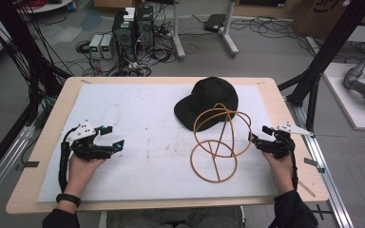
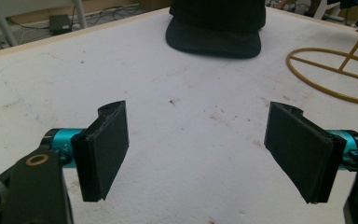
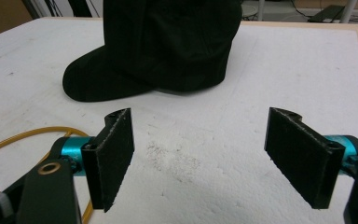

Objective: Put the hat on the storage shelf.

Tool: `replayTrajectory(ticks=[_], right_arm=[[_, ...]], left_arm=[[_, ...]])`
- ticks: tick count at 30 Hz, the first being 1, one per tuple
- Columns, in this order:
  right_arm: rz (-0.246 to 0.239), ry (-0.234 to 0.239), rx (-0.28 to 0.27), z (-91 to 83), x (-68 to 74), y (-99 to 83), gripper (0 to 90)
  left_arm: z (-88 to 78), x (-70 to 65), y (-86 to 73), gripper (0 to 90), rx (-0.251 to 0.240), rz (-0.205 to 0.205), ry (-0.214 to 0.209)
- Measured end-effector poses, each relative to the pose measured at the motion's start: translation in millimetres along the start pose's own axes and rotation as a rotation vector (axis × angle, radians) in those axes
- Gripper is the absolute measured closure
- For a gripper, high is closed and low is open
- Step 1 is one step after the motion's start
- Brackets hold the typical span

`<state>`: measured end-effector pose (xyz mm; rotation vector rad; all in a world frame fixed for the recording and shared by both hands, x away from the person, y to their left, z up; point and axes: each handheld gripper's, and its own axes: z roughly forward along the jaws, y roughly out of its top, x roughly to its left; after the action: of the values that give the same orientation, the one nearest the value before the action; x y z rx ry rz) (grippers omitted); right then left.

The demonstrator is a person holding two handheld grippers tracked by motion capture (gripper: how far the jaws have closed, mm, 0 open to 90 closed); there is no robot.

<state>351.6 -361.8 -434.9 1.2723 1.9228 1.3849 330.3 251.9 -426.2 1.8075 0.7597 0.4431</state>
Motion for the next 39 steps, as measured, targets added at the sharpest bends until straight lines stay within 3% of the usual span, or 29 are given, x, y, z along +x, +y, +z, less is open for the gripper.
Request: replayTrajectory(ticks=[13,21,24,31,39], right_arm=[[0.001,0.008,0.0,-0.1,-0.8,-0.4,23.8],[-0.005,0.009,-0.004,5.2,-5.7,15.9,23.8],[-0.023,0.024,-0.005,8.6,-6.5,23.1,24.0],[-0.013,0.056,-0.014,21.4,-14.5,34.8,24.8],[-0.056,0.117,-0.045,40.6,-13.8,45.6,28.9]], left_arm=[[0.4,1.3,-0.4,22.2,0.003,0.0,0.019],[0.3,0.2,-0.3,22.5,0.013,0.004,0.017],[-1.3,0.5,-0.1,22.5,0.011,0.006,0.018],[-3.6,1.1,-1.8,22.5,0.007,-0.007,0.019],[-3.4,0.0,-3.0,22.5,0.016,-0.005,0.021]])
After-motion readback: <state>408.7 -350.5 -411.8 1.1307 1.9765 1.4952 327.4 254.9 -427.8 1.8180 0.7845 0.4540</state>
